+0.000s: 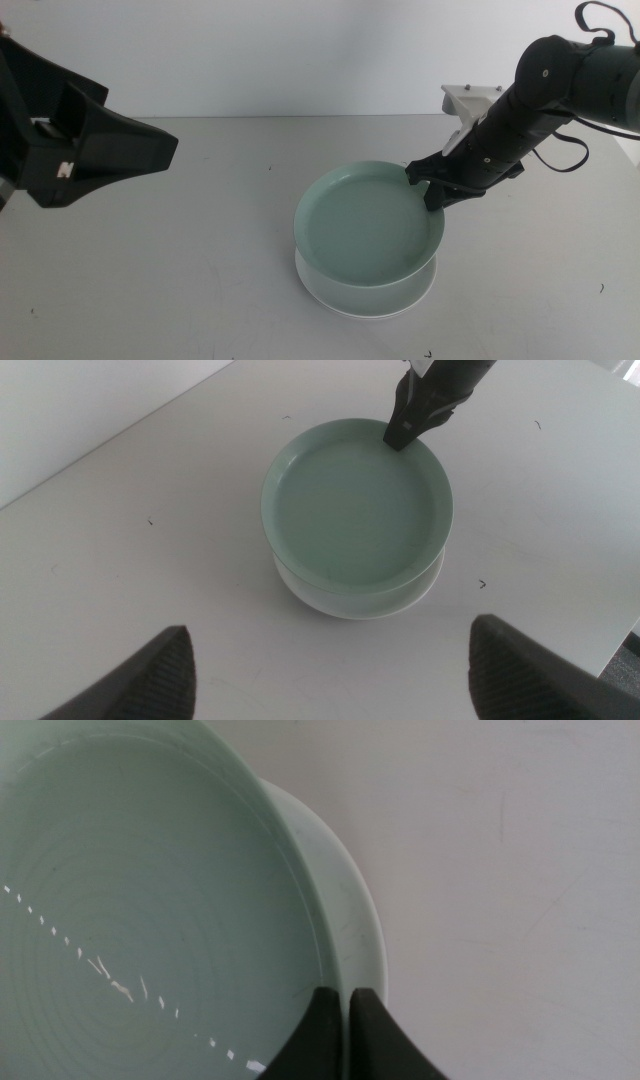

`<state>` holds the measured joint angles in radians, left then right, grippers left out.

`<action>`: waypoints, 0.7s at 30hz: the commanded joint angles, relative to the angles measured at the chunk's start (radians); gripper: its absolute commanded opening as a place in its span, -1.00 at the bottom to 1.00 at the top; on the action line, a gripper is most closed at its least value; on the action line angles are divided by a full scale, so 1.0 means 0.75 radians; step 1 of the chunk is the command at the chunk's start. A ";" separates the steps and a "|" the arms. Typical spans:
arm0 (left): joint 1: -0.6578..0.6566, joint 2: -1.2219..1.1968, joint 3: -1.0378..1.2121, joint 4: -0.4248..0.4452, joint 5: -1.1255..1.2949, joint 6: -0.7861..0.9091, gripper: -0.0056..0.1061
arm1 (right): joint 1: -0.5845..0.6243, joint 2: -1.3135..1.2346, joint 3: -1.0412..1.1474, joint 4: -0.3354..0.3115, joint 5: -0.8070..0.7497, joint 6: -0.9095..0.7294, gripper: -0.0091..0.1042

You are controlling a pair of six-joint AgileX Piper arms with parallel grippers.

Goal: Stack the three bowls on top of each other.

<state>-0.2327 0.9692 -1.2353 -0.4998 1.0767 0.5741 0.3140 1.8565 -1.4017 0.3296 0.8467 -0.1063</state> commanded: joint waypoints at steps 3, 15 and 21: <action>0.001 -0.017 -0.038 -0.048 -0.062 -0.016 0.98 | 0.002 -0.010 -0.031 0.011 -0.039 -0.002 -0.86; 0.001 -0.017 -0.038 -0.048 -0.062 -0.016 0.98 | 0.002 0.060 -0.031 0.011 -0.013 -0.005 -0.85; 0.001 -0.017 -0.038 -0.048 -0.062 -0.017 0.98 | 0.002 0.060 -0.031 0.011 0.001 -0.006 -0.55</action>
<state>-0.2327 0.9692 -1.2353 -0.4998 1.0767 0.5741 0.3140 1.9577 -1.4017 0.3285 0.8525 -0.1055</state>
